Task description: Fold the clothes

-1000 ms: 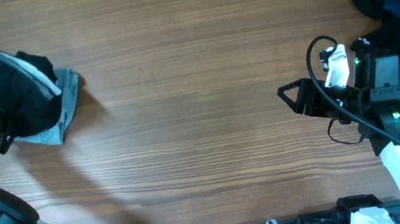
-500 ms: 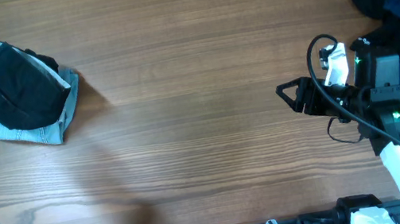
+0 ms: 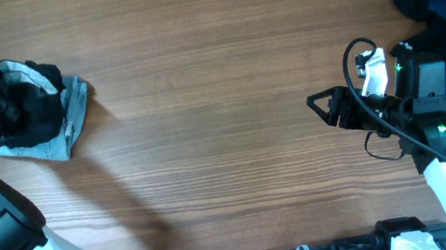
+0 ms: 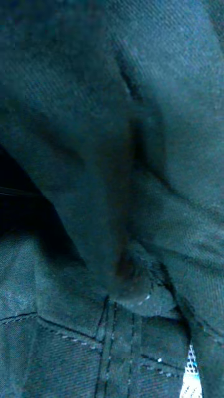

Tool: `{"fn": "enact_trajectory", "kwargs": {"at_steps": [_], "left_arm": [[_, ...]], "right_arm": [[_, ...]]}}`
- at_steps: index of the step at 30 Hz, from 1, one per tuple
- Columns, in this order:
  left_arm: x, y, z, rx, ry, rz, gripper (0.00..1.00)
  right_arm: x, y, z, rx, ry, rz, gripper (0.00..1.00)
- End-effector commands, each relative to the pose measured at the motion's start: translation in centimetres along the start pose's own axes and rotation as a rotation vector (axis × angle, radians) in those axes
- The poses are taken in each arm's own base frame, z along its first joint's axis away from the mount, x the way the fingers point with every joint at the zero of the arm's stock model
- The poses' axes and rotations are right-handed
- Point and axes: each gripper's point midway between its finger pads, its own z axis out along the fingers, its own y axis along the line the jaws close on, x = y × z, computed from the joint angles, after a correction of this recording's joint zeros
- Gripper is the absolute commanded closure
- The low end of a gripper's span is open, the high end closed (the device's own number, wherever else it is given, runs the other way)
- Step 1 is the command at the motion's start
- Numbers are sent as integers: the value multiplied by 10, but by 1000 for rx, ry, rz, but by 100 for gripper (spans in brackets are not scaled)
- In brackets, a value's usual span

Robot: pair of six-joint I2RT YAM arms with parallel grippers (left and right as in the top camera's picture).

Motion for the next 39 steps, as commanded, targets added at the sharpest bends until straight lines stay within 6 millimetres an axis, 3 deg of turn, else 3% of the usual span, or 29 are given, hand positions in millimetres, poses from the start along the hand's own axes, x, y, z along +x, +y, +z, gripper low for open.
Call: {"fn": "enact_trajectory", "kwargs": {"at_steps": [1, 4, 5, 6, 7, 9, 10, 12, 13, 16, 19, 22, 24, 25, 26, 36, 39], "left_arm": [[53, 34, 47, -137, 164, -32, 96], [39, 21, 28, -128, 119, -42, 96], [30, 13, 13, -120, 84, -44, 96], [12, -1, -17, -100, 11, -29, 92], [-13, -29, -70, -44, -121, 3, 66], [-29, -66, -132, 53, -251, 57, 25], [-31, -87, -163, 117, -309, 91, 15], [-17, -138, -233, 286, -404, 238, 6], [1, -158, -262, 353, -421, 320, 6], [56, -184, -311, 407, -423, 460, 2], [97, -182, -334, 384, -394, 485, 1], [131, -159, -346, 298, -354, 464, 0], [152, -144, -354, 262, -333, 451, 0], [158, -142, -357, 261, -328, 450, 0], [164, -139, -360, 260, -323, 449, 0], [166, -138, -362, 260, -324, 450, 0], [166, -138, -362, 260, -324, 449, 0]], "right_arm": [[0, 3, 0, -23, 6, 30, 38], [0, 3, 0, -26, 6, 29, 39], [0, 3, 0, -26, 6, 27, 39], [0, 3, 0, -26, 5, 26, 39], [0, 3, 0, -26, 4, 24, 38], [-3, 4, 0, -30, -5, 15, 38], [-6, 6, 0, -35, -18, -11, 39], [-16, 11, -2, -55, -61, -55, 40], [-27, 20, -5, -84, -105, -110, 40], [-64, 55, -30, -153, -273, -312, 40], [-82, 80, -54, -181, -377, -410, 35], [-78, 101, -71, -242, -415, -525, 31], [-73, 108, -78, -258, -426, -587, 23], [-73, 109, -78, -259, -426, -585, 15], [-72, 108, -78, -259, -422, -580, 0], [-64, 94, -63, -243, -340, -502, 0], [-58, 87, -56, -267, -264, -217, 0]]}}
